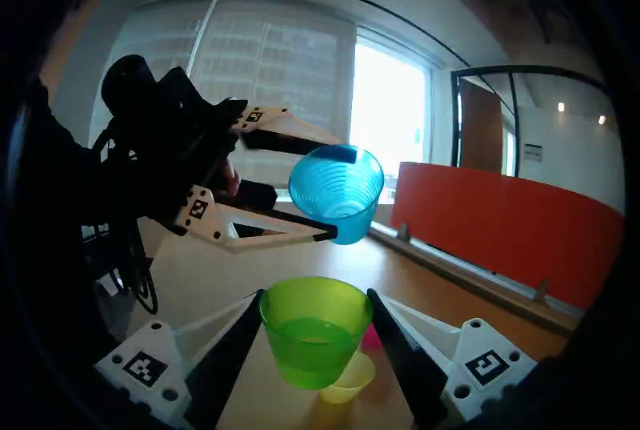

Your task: Pour water

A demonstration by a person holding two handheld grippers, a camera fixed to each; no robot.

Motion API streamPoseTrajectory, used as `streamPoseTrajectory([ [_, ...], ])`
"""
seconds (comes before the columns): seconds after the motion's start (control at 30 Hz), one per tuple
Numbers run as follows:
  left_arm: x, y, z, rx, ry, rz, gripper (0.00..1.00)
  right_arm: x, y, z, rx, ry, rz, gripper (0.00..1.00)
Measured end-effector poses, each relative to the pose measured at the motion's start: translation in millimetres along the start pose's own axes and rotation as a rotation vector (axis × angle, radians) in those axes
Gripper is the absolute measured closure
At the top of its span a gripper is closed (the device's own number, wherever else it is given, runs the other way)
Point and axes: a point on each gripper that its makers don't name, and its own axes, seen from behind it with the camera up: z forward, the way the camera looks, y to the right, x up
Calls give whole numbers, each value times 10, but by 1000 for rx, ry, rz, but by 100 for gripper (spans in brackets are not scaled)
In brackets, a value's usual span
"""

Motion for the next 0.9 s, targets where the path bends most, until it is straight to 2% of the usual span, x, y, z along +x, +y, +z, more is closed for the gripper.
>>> streamPoseTrajectory([
  [0.13, -61, -16, 5, -7, -15, -116, 14, 7, 11, -8, 0, -2, -2, 5],
  [0.23, -112, -36, 12, -11, -25, -180, 14, 9, 14, -15, 0, -2, -3, 5],
  [0.6, -187, -24, 35, -20, -38, -317, 14, 26, 43, -12, -3, -5, -9, 5],
  [0.9, -201, -32, 1, -29, -32, -479, 14, 33, 42, -31, -3, -8, -13, 5],
])
